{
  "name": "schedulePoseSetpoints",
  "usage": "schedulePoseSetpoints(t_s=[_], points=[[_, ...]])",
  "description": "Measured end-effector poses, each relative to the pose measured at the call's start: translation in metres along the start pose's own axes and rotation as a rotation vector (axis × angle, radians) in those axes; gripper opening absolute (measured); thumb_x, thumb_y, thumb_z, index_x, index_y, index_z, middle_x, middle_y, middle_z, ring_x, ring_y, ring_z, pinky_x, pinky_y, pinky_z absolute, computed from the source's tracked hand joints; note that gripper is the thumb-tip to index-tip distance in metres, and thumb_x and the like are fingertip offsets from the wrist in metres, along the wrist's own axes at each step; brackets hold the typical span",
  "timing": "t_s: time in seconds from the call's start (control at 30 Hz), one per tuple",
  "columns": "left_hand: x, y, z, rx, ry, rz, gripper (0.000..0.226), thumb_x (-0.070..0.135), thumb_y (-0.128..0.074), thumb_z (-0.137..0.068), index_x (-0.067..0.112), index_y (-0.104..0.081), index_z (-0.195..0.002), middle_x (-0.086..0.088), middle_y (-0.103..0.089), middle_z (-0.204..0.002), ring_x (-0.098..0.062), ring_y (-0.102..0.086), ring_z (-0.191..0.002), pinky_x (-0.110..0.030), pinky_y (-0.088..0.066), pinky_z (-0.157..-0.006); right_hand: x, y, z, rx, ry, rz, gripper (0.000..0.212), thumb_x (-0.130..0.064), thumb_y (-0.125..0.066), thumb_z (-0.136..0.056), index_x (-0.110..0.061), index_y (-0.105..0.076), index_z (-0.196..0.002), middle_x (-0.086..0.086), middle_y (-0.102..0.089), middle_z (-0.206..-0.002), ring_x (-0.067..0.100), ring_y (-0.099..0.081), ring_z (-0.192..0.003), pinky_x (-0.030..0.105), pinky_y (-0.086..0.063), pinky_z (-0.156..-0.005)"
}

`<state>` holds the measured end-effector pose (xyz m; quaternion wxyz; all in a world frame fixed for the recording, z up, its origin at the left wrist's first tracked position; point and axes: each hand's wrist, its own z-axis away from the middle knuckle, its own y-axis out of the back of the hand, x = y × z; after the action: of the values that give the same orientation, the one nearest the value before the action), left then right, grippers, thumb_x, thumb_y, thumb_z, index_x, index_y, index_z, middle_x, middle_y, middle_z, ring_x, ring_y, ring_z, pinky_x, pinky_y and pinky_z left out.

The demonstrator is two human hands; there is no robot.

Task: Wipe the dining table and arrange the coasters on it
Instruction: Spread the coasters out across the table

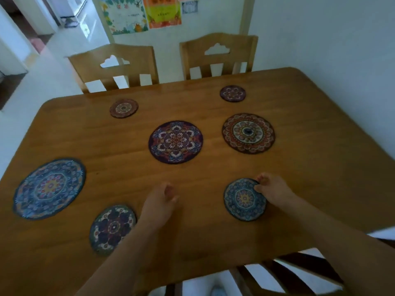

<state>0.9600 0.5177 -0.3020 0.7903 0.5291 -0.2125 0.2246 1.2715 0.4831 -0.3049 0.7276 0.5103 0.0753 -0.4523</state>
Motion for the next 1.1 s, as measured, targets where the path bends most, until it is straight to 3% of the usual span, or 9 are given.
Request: schedulePoseSetpoints(t_s=[0.13,0.37,0.47,0.67,0.83,0.9,1.0,1.1], points=[[0.025,-0.031,-0.003,-0.105,-0.010,0.008,0.031,0.030,-0.061,-0.094,0.024,-0.053,-0.123,0.006,-0.058,-0.115,-0.011,-0.055,-0.103,-0.029,-0.046,-0.092,0.047,0.035,-0.002,0.081,-0.092,-0.001,0.015,-0.011,-0.061,-0.094,-0.010,-0.058,-0.108,0.009,-0.060,-0.110,0.023,-0.057,-0.102,0.037,-0.049,-0.091],[0.051,-0.060,-0.004,-0.156,-0.087,-0.004,0.028,0.028,-0.062,-0.094,0.019,-0.056,-0.121,0.006,-0.059,-0.107,-0.013,-0.058,-0.097,-0.026,-0.045,-0.084,0.091,0.065,-0.002,0.139,-0.083,0.057,0.026,-0.016,-0.058,-0.096,-0.010,-0.057,-0.121,0.011,-0.060,-0.118,0.026,-0.057,-0.103,0.039,-0.048,-0.083],[0.055,-0.061,-0.006,-0.154,-0.085,0.010,0.028,0.025,-0.064,-0.093,0.019,-0.057,-0.119,0.003,-0.062,-0.109,-0.015,-0.060,-0.098,-0.031,-0.049,-0.088,0.099,0.067,-0.002,0.170,-0.099,0.077,0.026,-0.018,-0.058,-0.096,-0.011,-0.058,-0.122,0.012,-0.060,-0.122,0.030,-0.058,-0.108,0.041,-0.050,-0.085],[0.054,-0.059,-0.007,-0.169,-0.061,0.040,0.026,0.026,-0.064,-0.093,0.023,-0.056,-0.118,0.005,-0.062,-0.107,-0.014,-0.061,-0.098,-0.034,-0.051,-0.090,0.099,0.062,0.000,0.217,-0.131,0.149,0.020,-0.022,-0.055,-0.095,-0.020,-0.059,-0.115,0.009,-0.065,-0.109,0.029,-0.062,-0.094,0.049,-0.055,-0.081],[0.049,-0.053,-0.007,-0.177,-0.035,0.082,0.021,0.027,-0.063,-0.093,0.028,-0.056,-0.113,0.005,-0.063,-0.105,-0.013,-0.062,-0.096,-0.037,-0.053,-0.090,0.085,0.054,0.005,0.359,-0.132,0.242,0.036,-0.020,-0.054,-0.094,-0.016,-0.051,-0.130,0.012,-0.052,-0.128,0.034,-0.050,-0.117,0.050,-0.044,-0.094],[0.042,-0.044,-0.004,-0.151,-0.028,0.114,0.021,0.029,-0.062,-0.094,0.028,-0.056,-0.114,0.007,-0.062,-0.106,-0.012,-0.062,-0.097,-0.037,-0.053,-0.090,0.069,0.043,0.005,0.445,-0.067,0.168,0.033,-0.018,-0.052,-0.096,-0.012,-0.050,-0.129,0.012,-0.053,-0.123,0.034,-0.052,-0.111,0.049,-0.047,-0.088],[0.032,-0.031,0.003,-0.102,-0.011,0.158,0.021,0.031,-0.061,-0.095,0.030,-0.057,-0.115,0.008,-0.061,-0.106,-0.011,-0.061,-0.096,-0.035,-0.054,-0.089,0.044,0.025,0.006,0.461,0.022,0.046,0.032,-0.017,-0.051,-0.098,-0.013,-0.048,-0.130,0.009,-0.059,-0.107,0.027,-0.058,-0.083,0.038,-0.045,-0.064],[0.002,0.002,0.007,0.008,0.007,0.197,0.017,0.030,-0.060,-0.095,0.031,-0.057,-0.113,0.010,-0.061,-0.102,-0.007,-0.060,-0.094,-0.030,-0.053,-0.086,-0.007,-0.011,0.006,0.418,0.086,0.016,0.030,-0.018,-0.050,-0.098,-0.014,-0.047,-0.128,0.011,-0.062,-0.104,0.028,-0.058,-0.077,0.034,-0.043,-0.064]])
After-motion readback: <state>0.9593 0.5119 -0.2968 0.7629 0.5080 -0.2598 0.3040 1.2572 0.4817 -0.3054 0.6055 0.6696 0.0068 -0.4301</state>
